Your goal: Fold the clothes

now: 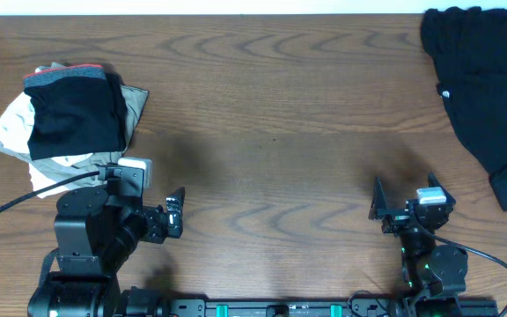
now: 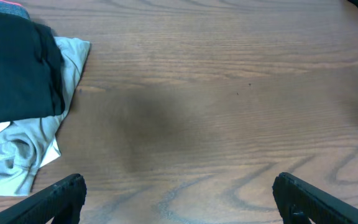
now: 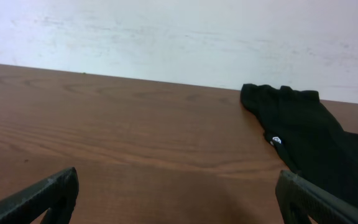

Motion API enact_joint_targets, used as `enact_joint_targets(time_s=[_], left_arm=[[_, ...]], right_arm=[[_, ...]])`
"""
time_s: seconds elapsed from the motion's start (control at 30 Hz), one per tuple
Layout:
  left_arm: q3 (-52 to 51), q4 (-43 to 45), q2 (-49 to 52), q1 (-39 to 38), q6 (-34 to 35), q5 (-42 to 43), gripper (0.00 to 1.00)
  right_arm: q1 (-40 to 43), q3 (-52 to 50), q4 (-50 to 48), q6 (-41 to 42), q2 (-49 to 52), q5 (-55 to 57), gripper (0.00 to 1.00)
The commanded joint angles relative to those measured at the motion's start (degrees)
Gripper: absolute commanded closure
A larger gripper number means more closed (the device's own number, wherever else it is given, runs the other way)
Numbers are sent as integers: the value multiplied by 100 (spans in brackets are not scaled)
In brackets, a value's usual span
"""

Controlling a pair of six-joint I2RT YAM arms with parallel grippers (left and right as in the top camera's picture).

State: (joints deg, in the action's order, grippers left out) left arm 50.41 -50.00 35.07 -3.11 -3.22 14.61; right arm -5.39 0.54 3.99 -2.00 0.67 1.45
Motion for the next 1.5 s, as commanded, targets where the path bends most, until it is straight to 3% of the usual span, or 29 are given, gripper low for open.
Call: enact_joint_targets(time_s=[0.0, 0.23, 0.43, 0.83, 1.0, 1.23, 1.47], left_arm=[[-7, -7, -39, -13, 28, -35, 2], [-186, -363, -564, -13, 26, -372, 2], [-1322, -306, -1598, -31, 28, -374, 2], [-3786, 2020, -3508, -162, 28, -376, 2], [-4389, 3392, -3497, -175, -22, -380, 2], [-5023, 5556, -3497, -173, -885, -378, 2], [-5021, 5040, -3497, -173, -1045, -374, 2]], right_arm=[[7, -22, 11, -85, -35, -42, 1], [7, -22, 11, -85, -35, -39, 1], [7, -22, 11, -85, -35, -39, 1], [7, -22, 11, -85, -28, -39, 1], [7, -22, 11, -85, -28, -39, 1], [7, -22, 11, -85, -28, -39, 1], [7, -22, 11, -85, -28, -39, 1]])
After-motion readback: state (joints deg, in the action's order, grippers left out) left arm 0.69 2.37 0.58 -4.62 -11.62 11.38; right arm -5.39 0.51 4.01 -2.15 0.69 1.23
